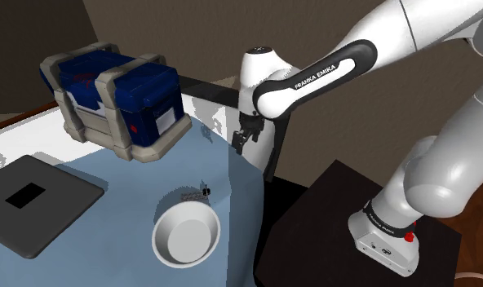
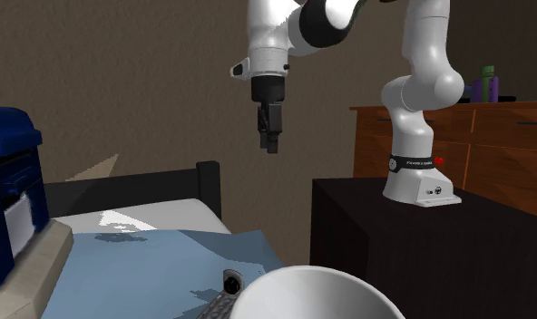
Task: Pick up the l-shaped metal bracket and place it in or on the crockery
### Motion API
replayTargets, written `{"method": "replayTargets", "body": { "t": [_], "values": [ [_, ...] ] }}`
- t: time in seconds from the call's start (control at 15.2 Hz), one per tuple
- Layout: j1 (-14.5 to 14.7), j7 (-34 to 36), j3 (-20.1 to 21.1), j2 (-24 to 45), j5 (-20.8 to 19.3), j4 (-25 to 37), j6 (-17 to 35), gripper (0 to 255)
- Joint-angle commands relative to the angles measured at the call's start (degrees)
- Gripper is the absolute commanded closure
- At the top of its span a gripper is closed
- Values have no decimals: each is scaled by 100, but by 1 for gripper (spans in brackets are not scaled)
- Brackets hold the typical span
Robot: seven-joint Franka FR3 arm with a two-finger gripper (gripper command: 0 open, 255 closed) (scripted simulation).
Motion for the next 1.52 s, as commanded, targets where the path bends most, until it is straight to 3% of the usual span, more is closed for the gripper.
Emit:
{"method": "replayTargets", "body": {
  "t": [0.0,0.53,1.06,1.45],
  "values": [
    [84,147,91,400,-136,135,259,0],
    [505,649,127,2131,-875,1158,869,0],
    [1101,938,-47,3820,-1430,2569,1056,0],
    [1170,996,-142,4202,-1520,2671,1337,0]
  ]
}}
